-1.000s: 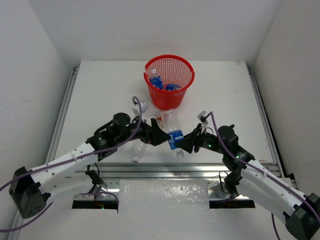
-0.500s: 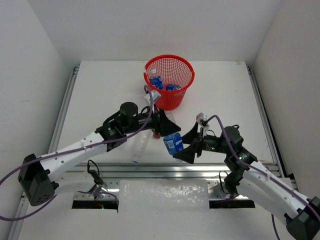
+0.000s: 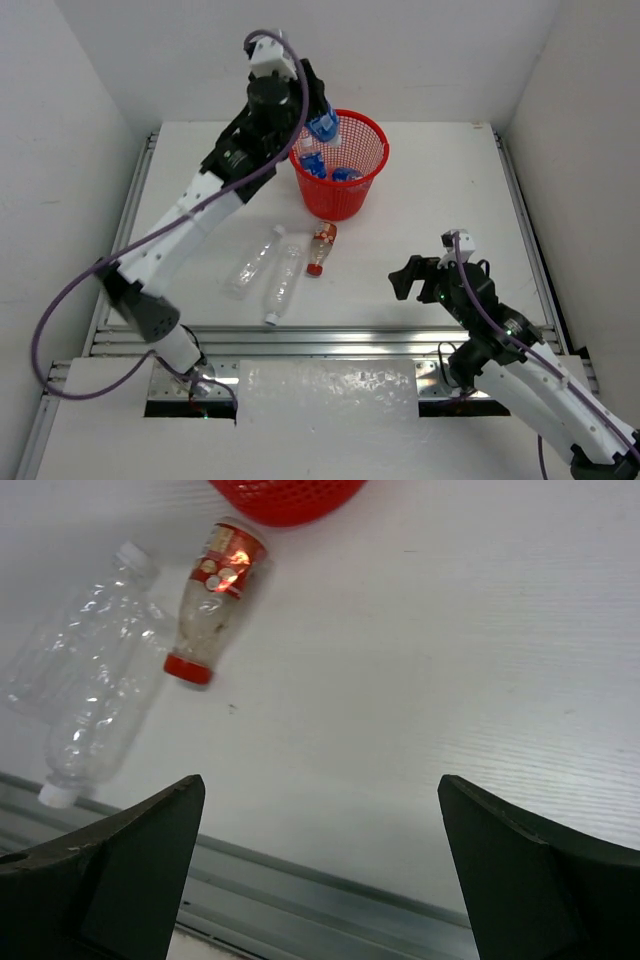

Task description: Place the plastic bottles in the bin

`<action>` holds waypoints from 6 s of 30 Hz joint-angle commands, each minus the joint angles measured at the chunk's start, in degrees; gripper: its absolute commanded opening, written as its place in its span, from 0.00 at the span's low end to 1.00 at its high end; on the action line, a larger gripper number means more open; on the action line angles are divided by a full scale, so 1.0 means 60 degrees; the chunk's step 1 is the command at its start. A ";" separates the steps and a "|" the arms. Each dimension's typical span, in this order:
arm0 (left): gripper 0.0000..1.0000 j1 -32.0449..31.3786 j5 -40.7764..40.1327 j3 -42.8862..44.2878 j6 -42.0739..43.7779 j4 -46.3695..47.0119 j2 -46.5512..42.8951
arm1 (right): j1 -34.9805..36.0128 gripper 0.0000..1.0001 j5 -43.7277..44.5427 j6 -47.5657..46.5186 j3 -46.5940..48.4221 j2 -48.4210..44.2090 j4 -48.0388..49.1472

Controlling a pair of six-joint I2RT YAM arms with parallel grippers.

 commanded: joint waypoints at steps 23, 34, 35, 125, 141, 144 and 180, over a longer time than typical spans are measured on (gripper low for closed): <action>1.00 0.1170 0.4829 0.2874 -0.0759 -0.3550 0.3374 | 0.0015 0.99 -0.0846 -0.0296 0.0108 0.1633 0.0316; 1.00 0.1155 0.2591 -0.3227 -0.1477 -0.2866 -0.4512 | 0.0569 0.99 -0.1084 0.2131 0.1483 0.6685 0.3596; 1.00 0.1155 0.2402 -0.4437 -0.1493 -0.2762 -0.5076 | 0.0731 0.99 -0.0849 0.2281 0.1587 0.7041 0.3801; 0.66 0.1800 0.4186 0.4952 -0.0686 -0.0855 0.5668 | 0.1451 0.99 0.2185 0.0085 0.0181 -0.2257 -0.1410; 1.00 0.1800 0.1424 0.0058 -0.1095 -0.3655 -0.1148 | 0.1611 0.99 -0.1110 0.1005 0.0328 0.3460 0.2726; 1.00 0.1814 0.0660 -0.3899 -0.1550 -0.3260 -0.4575 | 0.1976 0.99 -0.0427 0.2235 0.0708 0.4945 0.3828; 1.00 0.1814 0.9146 -1.1479 -0.2794 0.1079 -0.8790 | 0.4996 0.21 0.0687 -0.1772 -0.0400 0.6618 0.9980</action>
